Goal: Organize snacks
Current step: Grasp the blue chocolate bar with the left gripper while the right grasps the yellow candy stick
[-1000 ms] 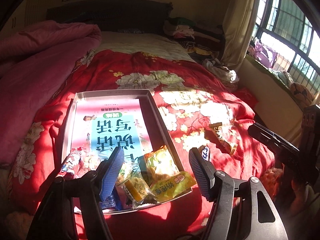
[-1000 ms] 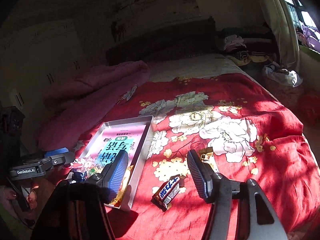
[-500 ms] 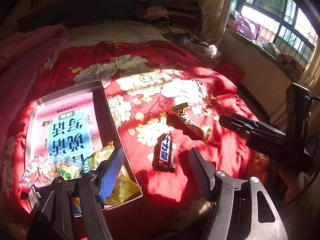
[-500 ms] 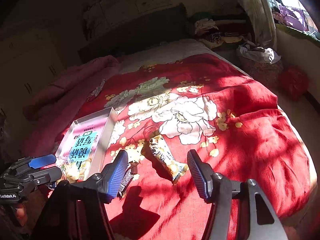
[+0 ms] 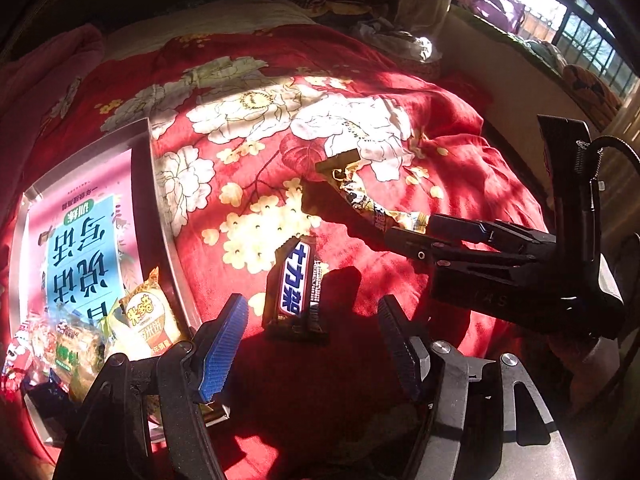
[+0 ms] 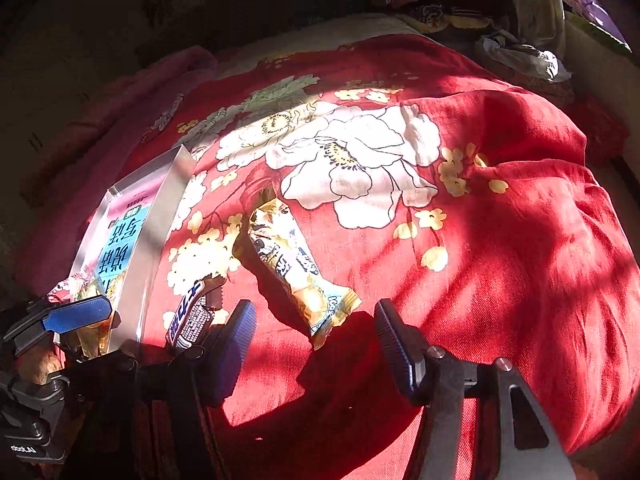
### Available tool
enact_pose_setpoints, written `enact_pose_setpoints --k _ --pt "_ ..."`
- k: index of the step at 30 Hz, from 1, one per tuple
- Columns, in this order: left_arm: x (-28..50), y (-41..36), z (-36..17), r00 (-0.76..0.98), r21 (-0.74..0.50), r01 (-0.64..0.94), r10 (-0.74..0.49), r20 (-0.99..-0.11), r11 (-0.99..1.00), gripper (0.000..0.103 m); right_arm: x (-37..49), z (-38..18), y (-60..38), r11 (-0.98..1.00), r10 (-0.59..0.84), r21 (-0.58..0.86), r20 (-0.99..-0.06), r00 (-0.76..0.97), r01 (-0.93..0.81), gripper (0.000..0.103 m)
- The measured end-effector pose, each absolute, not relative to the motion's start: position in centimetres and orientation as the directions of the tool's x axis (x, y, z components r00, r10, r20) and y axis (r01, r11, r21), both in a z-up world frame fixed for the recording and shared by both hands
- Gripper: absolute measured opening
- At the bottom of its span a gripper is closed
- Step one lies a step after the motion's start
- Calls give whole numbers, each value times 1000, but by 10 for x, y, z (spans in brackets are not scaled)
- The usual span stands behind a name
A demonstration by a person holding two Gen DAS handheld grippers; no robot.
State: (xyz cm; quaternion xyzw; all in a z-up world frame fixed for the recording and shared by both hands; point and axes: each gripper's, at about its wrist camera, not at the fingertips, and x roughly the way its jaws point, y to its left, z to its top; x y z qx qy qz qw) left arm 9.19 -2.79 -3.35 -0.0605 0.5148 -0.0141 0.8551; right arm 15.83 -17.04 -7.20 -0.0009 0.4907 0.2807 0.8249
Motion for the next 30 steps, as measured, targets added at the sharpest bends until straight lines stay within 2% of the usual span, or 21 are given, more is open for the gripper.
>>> enact_pose_setpoints --k 8,13,16,24,28,30 --pt "105 -33 -52 419 -121 -34 -96 -903 992 69 169 -88 -151 838 399 180 -846 353 -515 61" --pt "112 -32 -60 398 -122 -42 -95 -913 992 69 170 -89 -150 837 387 160 -848 361 -523 46" --pt "117 -31 -65 383 -125 -58 -93 -919 990 69 173 -87 -156 839 419 207 -836 354 -504 34" --pt "128 -27 -84 349 -140 -111 -93 -932 984 69 172 -76 -171 748 623 445 -727 289 -491 33" --pt "128 -25 -87 369 -132 -134 -75 -927 982 69 172 -68 -178 718 672 499 -677 300 -484 33" --pt "128 -23 -87 385 -134 -148 -67 -920 980 65 171 -65 -178 709 685 506 -659 311 -491 33"
